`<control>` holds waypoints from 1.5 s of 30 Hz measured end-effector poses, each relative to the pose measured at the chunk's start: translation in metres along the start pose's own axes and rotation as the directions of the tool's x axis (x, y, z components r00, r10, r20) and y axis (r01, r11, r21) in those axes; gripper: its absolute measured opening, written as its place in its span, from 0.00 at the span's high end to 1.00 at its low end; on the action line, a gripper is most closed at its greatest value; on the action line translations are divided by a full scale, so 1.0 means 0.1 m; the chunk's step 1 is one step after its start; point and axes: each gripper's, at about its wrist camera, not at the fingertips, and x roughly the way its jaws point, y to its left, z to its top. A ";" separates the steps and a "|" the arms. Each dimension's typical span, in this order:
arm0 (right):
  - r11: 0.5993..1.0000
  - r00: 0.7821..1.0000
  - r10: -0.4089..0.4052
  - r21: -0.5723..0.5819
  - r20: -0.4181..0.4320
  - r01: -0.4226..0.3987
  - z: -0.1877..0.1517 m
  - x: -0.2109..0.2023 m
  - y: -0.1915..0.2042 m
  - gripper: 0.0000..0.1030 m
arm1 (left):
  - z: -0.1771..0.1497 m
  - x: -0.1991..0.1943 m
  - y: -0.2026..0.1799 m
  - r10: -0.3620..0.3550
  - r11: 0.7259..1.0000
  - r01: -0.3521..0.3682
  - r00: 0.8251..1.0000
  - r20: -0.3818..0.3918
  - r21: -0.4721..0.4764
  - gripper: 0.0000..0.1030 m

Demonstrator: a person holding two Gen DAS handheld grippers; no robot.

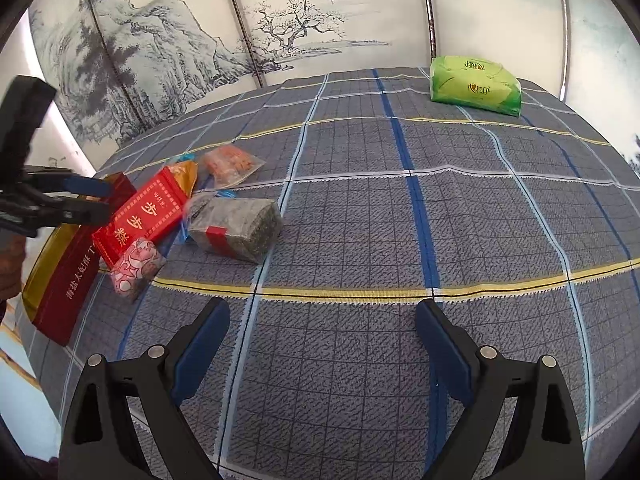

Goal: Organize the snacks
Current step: 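Reach the left gripper to the red packet and grasp it, then grasp the pink patterned cake with the right gripper while the left gripper holds the red packet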

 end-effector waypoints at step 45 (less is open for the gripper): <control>0.922 0.978 0.210 -0.335 0.012 -0.194 0.09 -0.10 0.82 0.08 | -1.18 -1.30 -0.19 -0.094 0.932 0.163 0.972 0.217 -0.324 0.91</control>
